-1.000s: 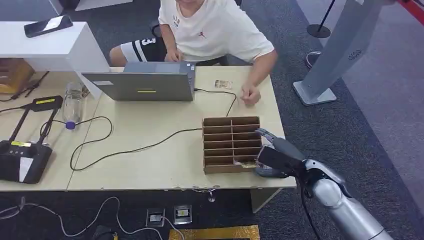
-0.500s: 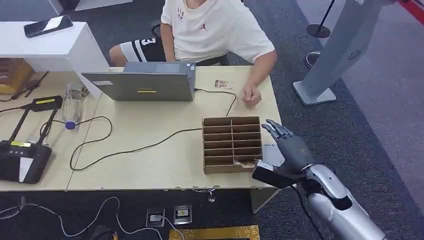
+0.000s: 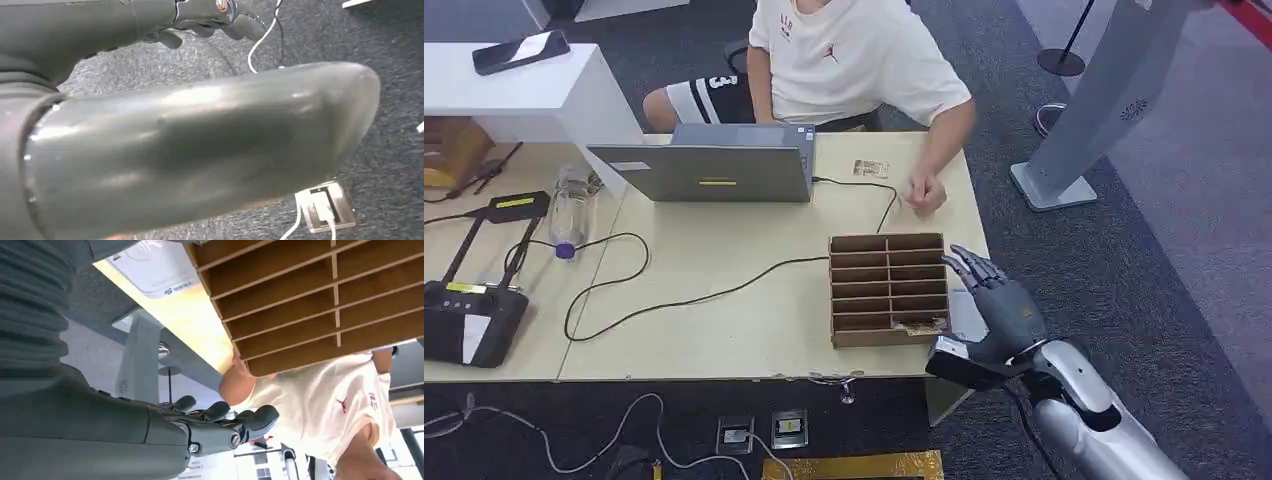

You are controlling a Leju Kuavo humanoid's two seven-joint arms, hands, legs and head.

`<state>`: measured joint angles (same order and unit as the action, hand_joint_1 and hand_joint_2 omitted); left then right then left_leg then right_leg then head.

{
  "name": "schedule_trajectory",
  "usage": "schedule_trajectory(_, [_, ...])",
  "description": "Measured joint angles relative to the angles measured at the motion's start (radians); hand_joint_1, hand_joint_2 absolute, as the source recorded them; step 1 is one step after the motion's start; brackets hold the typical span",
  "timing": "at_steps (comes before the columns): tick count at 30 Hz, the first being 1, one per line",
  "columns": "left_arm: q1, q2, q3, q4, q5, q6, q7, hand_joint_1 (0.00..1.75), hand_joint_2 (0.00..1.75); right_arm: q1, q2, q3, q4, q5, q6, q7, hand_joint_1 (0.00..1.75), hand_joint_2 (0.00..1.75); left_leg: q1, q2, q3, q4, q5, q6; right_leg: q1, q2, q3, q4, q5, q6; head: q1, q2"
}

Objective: Pass the card to the sensor for recognition and then transmit it.

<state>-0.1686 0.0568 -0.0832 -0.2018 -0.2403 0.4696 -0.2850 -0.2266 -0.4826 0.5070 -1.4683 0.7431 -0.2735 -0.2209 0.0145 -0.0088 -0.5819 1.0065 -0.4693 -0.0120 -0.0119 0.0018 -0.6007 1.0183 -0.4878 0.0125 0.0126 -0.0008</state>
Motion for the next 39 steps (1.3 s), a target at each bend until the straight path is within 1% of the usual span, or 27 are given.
schedule_trajectory(8, [-0.005, 0.0, -0.016, 0.0, 0.007, 0.001, 0.0, 0.0, 0.0, 0.007, 0.0, 0.026, 0.016, -0.008, 0.0, 0.014, 0.0, 1.75, 0.0, 0.0, 0.0, 0.0, 0.0, 0.0, 0.0, 0.0, 0.0, 0.0, 0.0, 0.0, 0.0, 0.0])
schedule_trajectory(12, [-0.002, 0.0, -0.016, 0.0, 0.011, 0.002, -0.001, 0.0, 0.0, 0.016, 0.002, 0.041, 0.019, -0.007, -0.007, 0.061, 0.0, 1.75, 0.0, 0.0, 0.0, 0.0, 0.0, 0.0, 0.0, 0.0, 0.0, 0.0, 0.0, 0.0, 0.0, 0.0])
schedule_trajectory(15, [-0.002, 0.0, -0.016, 0.0, 0.015, 0.002, -0.003, 0.0, 0.0, 0.028, 0.005, 0.057, 0.018, 0.0, -0.009, 0.075, 0.0, 1.75, 0.0, 0.0, 0.0, 0.0, 0.0, 0.0, 0.0, 0.0, 0.0, 0.0, 0.0, 0.0, 0.0, 0.0])
schedule_trajectory(27, [0.0, 0.0, -0.016, 0.0, 0.02, 0.002, -0.006, 0.0, 0.0, 0.027, 0.007, 0.094, 0.018, -0.006, 0.005, 0.077, 0.0, 1.75, 0.0, 0.0, 0.0, 0.0, 0.0, 0.0, 0.0, 0.0, 0.0, 0.0, 0.0, 0.0, 0.0, 0.0])
schedule_trajectory(32, [0.0, -0.003, -0.016, 0.0, 0.02, 0.002, -0.007, 0.0, 0.0, 0.007, 0.014, 0.117, 0.019, -0.003, 0.018, 0.063, 0.0, 1.75, 0.0, 0.0, 0.0, 0.0, 0.0, 0.0, 0.0, 0.0, 0.0, 0.0, 0.0, 0.0, 0.0, 0.0])
schedule_trajectory(39, [0.0, -0.004, -0.019, 0.0, 0.02, 0.001, -0.008, 0.0, 0.0, -0.012, 0.022, 0.139, 0.019, 0.013, 0.014, 0.06, 0.0, 1.75, 0.0, 0.0, 0.0, 0.0, 0.0, 0.0, 0.0, 0.0, 0.0, 0.0, 0.0, 0.0, 0.0, 0.0])
